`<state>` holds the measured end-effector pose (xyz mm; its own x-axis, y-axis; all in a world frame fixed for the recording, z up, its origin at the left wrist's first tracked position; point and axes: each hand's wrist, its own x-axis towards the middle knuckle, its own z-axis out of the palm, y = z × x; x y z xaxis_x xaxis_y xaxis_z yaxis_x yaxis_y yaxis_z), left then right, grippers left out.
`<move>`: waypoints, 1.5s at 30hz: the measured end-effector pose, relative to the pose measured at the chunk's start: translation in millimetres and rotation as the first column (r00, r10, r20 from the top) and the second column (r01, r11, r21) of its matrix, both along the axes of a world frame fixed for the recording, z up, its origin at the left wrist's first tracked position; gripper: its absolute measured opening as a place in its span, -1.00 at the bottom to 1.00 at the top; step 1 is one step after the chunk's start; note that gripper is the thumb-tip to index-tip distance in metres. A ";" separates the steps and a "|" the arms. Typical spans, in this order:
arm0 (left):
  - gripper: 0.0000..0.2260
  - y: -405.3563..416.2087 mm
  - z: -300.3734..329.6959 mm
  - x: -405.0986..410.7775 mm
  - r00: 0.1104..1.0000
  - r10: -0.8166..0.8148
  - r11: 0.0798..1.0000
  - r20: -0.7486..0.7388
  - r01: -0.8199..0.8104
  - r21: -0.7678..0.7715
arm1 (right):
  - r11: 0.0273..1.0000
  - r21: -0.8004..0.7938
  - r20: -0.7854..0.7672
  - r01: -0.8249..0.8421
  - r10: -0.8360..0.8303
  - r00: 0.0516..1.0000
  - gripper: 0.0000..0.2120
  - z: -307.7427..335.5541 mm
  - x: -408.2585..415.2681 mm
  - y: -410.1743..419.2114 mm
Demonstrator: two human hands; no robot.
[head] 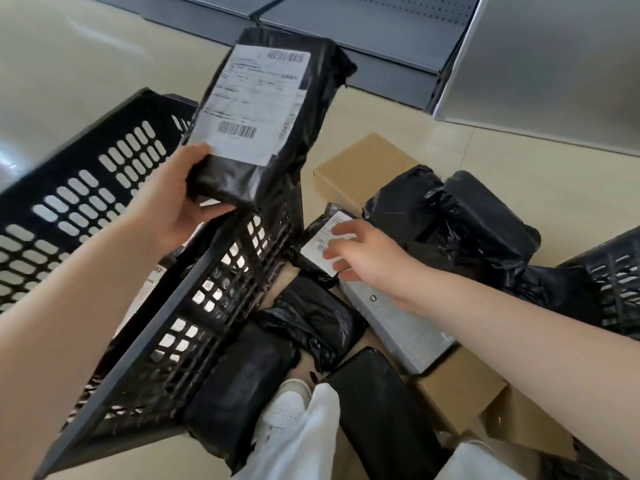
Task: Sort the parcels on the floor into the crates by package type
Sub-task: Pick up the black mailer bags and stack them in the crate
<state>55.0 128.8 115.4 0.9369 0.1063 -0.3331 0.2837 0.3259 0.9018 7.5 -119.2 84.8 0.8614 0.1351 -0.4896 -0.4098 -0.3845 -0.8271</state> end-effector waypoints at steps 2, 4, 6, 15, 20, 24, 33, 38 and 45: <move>-0.76 21.7 -6.8 -3.0 1.000 0.018 0.999 -0.009 -0.018 0.029 | 0.992 -0.063 0.102 -0.106 0.112 0.988 -0.60 3.2 6.6 21.7; -0.77 43.9 -15.8 -7.3 0.998 0.059 0.997 -0.030 -0.057 0.057 | 0.967 -0.136 0.193 -0.216 0.239 0.952 -0.51 3.5 12.9 48.4; -0.88 57.8 -26.1 -11.5 0.991 0.120 0.990 -0.056 -0.116 0.074 | 0.942 -0.218 0.283 -0.257 0.312 0.907 -0.42 -0.1 15.5 70.0; -0.91 120.1 -73.1 -28.7 0.935 0.310 0.947 -0.174 -0.288 0.140 | 0.721 -0.595 0.281 -0.355 0.601 0.749 -0.30 -15.9 13.8 114.4; -0.96 118.6 -97.4 -24.9 0.909 0.350 0.931 -0.224 -0.312 0.190 | 0.617 -0.707 0.241 -0.346 0.669 0.703 -0.22 -17.3 15.6 112.6; -0.93 105.5 -113.8 -18.9 0.927 0.263 0.951 -0.269 -0.202 0.233 | 0.605 -0.722 0.239 -0.336 0.673 0.700 -0.22 -19.2 12.9 116.8; -0.80 65.8 -132.0 -11.0 0.946 0.132 0.937 -0.295 -0.022 0.349 | 0.570 -0.748 0.218 -0.341 0.695 0.685 -0.20 -18.3 14.1 116.7; -0.61 40.6 -121.0 -11.5 0.960 0.123 0.865 -0.252 0.021 0.501 | 0.565 -0.755 0.221 -0.332 0.696 0.683 -0.17 -21.1 13.9 119.3; -0.70 72.4 -169.9 8.3 0.953 0.134 0.736 -0.273 0.089 0.671 | 0.545 -0.776 0.218 -0.318 0.705 0.675 -0.15 -22.5 14.3 120.4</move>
<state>63.3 201.2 -54.5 0.8052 0.4246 -0.4140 0.5613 -0.3205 0.7630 21.8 1.2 62.3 0.8646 0.4580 -0.2069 0.3959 -0.8743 -0.2809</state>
